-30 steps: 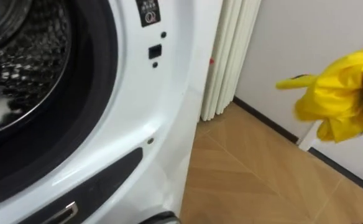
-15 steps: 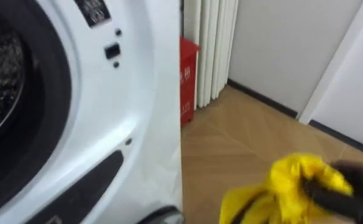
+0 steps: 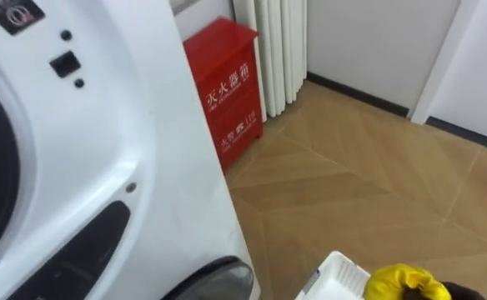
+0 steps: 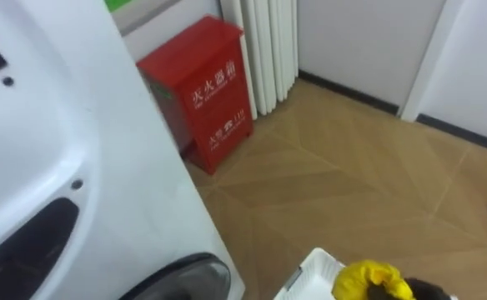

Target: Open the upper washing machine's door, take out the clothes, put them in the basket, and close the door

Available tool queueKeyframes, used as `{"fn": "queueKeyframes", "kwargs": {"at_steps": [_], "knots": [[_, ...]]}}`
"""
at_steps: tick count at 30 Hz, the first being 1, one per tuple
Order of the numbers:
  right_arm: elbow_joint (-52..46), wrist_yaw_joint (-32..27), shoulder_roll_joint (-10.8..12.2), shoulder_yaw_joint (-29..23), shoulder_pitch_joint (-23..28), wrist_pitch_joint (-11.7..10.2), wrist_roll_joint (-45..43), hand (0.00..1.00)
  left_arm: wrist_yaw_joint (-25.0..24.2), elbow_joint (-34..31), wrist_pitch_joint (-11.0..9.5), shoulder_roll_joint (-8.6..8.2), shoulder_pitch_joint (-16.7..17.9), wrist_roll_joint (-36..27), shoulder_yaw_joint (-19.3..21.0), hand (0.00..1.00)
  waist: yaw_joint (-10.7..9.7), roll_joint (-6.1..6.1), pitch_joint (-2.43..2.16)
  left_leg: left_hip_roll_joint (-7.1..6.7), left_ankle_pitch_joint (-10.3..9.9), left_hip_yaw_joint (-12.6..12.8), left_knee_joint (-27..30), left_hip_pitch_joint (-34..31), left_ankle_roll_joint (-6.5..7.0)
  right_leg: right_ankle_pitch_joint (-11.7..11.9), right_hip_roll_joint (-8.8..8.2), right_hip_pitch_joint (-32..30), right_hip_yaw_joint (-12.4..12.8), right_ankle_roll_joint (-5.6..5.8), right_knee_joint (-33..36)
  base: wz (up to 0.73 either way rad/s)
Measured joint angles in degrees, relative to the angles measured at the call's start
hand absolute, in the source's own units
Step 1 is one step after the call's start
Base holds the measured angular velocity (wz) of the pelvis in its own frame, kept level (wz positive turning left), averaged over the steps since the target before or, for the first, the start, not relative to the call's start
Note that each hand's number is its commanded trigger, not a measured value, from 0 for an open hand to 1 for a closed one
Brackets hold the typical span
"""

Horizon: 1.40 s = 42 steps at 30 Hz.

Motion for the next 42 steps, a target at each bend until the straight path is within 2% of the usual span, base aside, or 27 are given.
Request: {"fn": "queueKeyframes", "kwargs": {"at_steps": [2,6,7,9,10,13,17,24,32,36,42], "knots": [[1.7,-0.01,-0.35,-0.1,-0.61,-0.45,0.48,1.0,0.81,0.01,-0.77,-0.39,-0.53,-1.25,-0.21,0.0,-0.08,0.6,0.04,-0.21,0.34,-0.08,0.03,-1.67,0.48,-0.09,-0.69,-1.74,-0.46,0.14,0.79,0.11],[4.38,-0.22,-0.4,-0.11,-2.03,-1.65,1.55,1.0,1.82,0.05,-1.4,-0.76,-0.71,-4.23,-1.1,0.0,-0.05,0.99,0.24,-0.94,0.52,-0.23,-0.11,-2.18,0.7,-0.48,-0.7,-2.5,-0.48,0.29,0.99,0.02],[4.94,-0.42,-0.44,-0.13,-2.45,-2.09,1.55,0.93,2.0,0.05,-1.59,-0.97,-0.74,-4.52,-1.09,0.0,-0.05,1.08,0.23,-1.04,0.54,-0.28,-0.24,-2.33,0.75,-0.77,-0.78,-2.92,-0.43,0.4,1.49,0.03],[6.02,-0.66,-0.49,-0.21,-2.93,-2.86,1.55,0.27,2.21,0.05,-1.78,-1.23,-0.85,-4.53,-1.09,0.0,-0.04,1.22,0.17,-1.09,0.55,-0.41,-0.31,-2.52,0.79,-1.1,-0.94,-3.27,-0.44,0.52,2.04,0.05],[6.28,-0.68,-0.48,-0.2,-3.06,-2.96,1.65,0.0,2.4,0.05,-1.94,-1.37,-0.85,-4.85,-1.11,0.0,-0.03,1.28,0.19,-1.16,0.57,-0.5,-0.37,-2.55,0.82,-1.15,-1.0,-3.34,-0.46,0.56,2.11,0.0],[6.41,-0.81,-0.5,-0.21,-3.0,-3.34,1.78,0.0,3.35,0.04,-2.3,-1.77,-0.84,-6.77,-1.13,0.0,-0.03,1.33,0.21,-1.38,0.63,-0.74,-0.6,-2.59,0.92,-1.39,-1.1,-3.54,-0.51,0.57,2.47,0.02],[6.43,-0.92,-0.55,-0.73,-2.9,-3.65,1.75,0.0,3.52,0.03,-3.68,-2.01,-1.37,-6.74,-1.14,0.0,-0.12,1.48,0.2,-2.19,0.94,-3.33,-0.72,-2.96,1.42,-2.44,-2.0,-3.89,-1.93,0.69,3.6,0.22],[6.53,-1.09,-0.57,-0.4,-3.05,-3.69,1.73,0.0,3.63,-0.03,-4.82,-2.2,-1.65,-6.76,-2.48,0.0,-0.01,1.44,0.2,-3.15,1.08,-4.68,-0.7,-2.86,1.68,-4.15,-3.42,-4.43,-3.21,0.82,5.9,0.13],[9.29,0.37,-0.61,1.85,-3.12,-4.26,1.88,0.0,3.54,-0.02,-6.13,-2.18,-1.67,-6.77,-3.45,0.0,0.39,1.3,0.29,-3.41,1.24,-5.51,-0.62,-2.47,1.84,-5.03,-4.06,-4.24,-3.88,0.61,6.88,0.06],[9.49,1.13,-0.63,2.1,-3.08,-4.37,1.77,0.0,3.54,-0.05,-6.69,-2.18,-1.85,-6.77,-3.39,0.0,0.47,0.73,0.67,-3.45,1.4,-6.32,-0.6,-2.49,1.89,-5.19,-4.49,-4.05,-4.86,0.46,6.89,0.13],[9.5,2.62,-0.64,2.08,-3.57,-5.62,1.77,0.0,3.53,-0.05,-7.87,-2.26,-1.83,-6.77,-3.42,0.0,0.64,0.5,0.45,-3.43,1.5,-7.08,-0.54,-2.49,1.93,-5.3,-4.86,-3.72,-5.73,0.37,6.81,0.08]]}}
